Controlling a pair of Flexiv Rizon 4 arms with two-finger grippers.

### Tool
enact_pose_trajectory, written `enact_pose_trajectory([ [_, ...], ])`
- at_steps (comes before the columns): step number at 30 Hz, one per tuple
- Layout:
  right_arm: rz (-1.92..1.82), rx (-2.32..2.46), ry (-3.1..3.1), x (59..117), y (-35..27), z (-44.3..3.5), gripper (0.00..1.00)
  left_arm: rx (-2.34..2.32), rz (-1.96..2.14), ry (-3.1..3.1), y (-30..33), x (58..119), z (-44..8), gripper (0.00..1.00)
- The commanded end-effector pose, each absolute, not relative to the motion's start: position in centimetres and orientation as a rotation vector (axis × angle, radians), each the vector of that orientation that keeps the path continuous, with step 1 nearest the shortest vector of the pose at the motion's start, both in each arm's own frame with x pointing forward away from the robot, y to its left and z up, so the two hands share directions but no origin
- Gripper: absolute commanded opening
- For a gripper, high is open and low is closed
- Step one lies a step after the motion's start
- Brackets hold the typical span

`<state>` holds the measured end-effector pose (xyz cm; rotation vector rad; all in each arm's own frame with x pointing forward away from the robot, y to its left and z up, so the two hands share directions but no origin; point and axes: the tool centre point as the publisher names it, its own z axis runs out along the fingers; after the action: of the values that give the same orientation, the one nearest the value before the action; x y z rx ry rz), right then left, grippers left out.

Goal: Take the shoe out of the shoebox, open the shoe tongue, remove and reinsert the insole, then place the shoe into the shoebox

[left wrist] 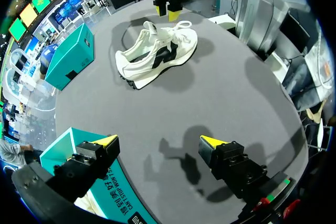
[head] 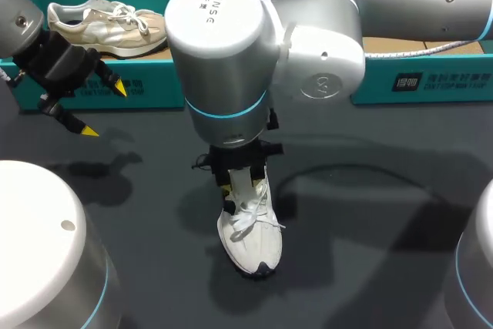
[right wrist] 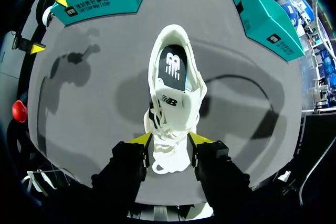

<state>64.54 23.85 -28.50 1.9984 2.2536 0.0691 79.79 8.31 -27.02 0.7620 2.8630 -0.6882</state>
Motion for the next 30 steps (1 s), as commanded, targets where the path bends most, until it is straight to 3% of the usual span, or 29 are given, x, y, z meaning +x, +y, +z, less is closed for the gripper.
enact_pose_trajectory([
  [1,0.068,2.007,2.257,64.9,24.0,-29.4,0.39,0.763,-0.685,2.863,8.3,79.7,-27.0,1.00],
  [5,0.074,2.005,2.257,65.3,24.0,-29.5,0.36,0.763,-0.685,2.863,8.3,79.7,-27.0,1.00],
  [13,0.071,2.020,2.266,66.9,23.6,-30.7,0.17,0.763,-0.685,2.863,8.3,79.7,-27.0,1.00],
  [22,-0.003,2.065,2.260,69.1,23.0,-33.3,0.14,0.763,-0.685,2.863,8.3,79.7,-27.0,1.00],
  [30,0.048,2.047,2.251,67.3,22.7,-31.9,0.16,0.763,-0.685,2.863,8.3,79.7,-27.0,1.00],
])
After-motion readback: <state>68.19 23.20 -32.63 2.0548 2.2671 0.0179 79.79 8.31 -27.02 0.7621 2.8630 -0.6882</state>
